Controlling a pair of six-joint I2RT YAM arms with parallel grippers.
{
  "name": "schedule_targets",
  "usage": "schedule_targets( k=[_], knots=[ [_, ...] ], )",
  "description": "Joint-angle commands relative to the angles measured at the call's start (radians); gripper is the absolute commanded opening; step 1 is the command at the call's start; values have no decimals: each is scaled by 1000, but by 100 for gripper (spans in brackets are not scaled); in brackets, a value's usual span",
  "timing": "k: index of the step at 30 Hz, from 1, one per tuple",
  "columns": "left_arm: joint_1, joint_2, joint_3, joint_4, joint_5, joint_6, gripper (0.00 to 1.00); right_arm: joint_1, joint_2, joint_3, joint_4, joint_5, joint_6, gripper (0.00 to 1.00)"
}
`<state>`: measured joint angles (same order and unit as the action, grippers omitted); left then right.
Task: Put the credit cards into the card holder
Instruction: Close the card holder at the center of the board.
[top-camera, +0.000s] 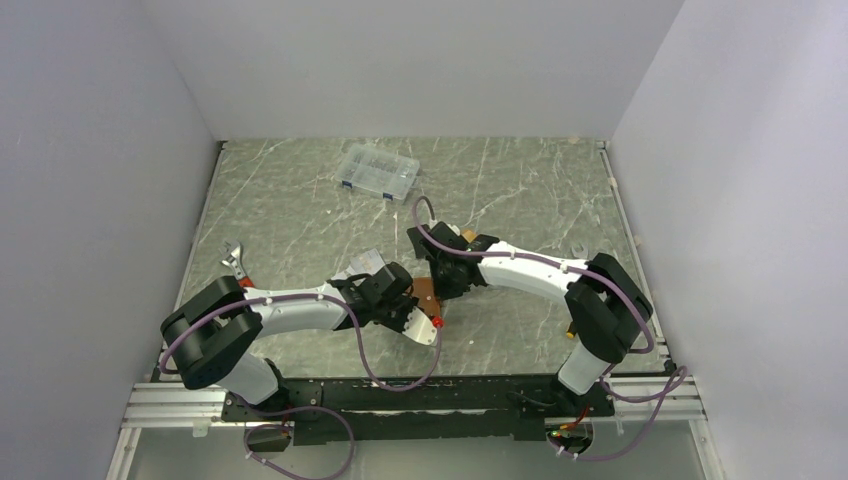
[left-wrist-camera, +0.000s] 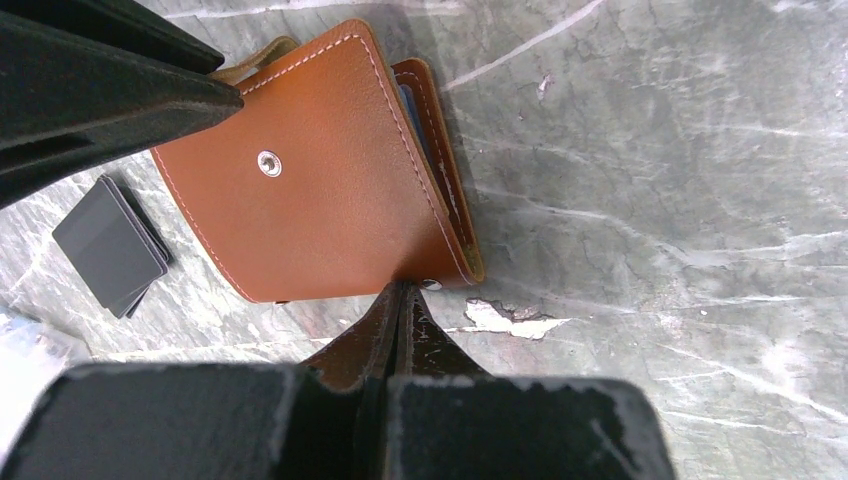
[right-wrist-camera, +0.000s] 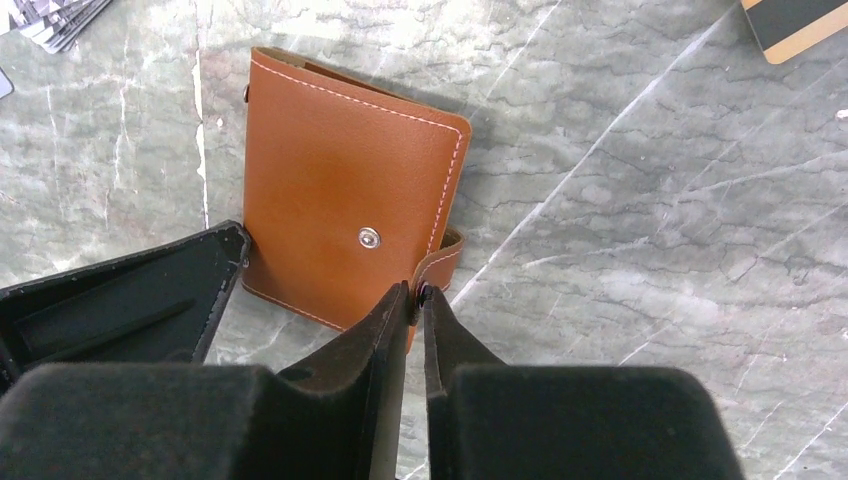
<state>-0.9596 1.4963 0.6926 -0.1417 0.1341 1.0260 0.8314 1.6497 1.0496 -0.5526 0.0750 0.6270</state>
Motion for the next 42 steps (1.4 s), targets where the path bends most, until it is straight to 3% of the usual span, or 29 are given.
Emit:
schedule_targets(
  k=[1, 8, 13, 42],
  knots=[
    [-15, 4, -1, -52, 42, -18, 1, -9, -30, 18, -3, 11, 20, 12],
    [-17, 2, -4, -52, 41, -20, 1, -14, -44, 21, 0, 16, 24, 14],
    [-18, 3, -4, -52, 41, -18, 1, -21, -40, 14, 20, 17, 39, 0],
    [-18, 15, 21, -85, 61, -1, 0, -18, 173, 140, 79, -114, -53, 0]
  ],
)
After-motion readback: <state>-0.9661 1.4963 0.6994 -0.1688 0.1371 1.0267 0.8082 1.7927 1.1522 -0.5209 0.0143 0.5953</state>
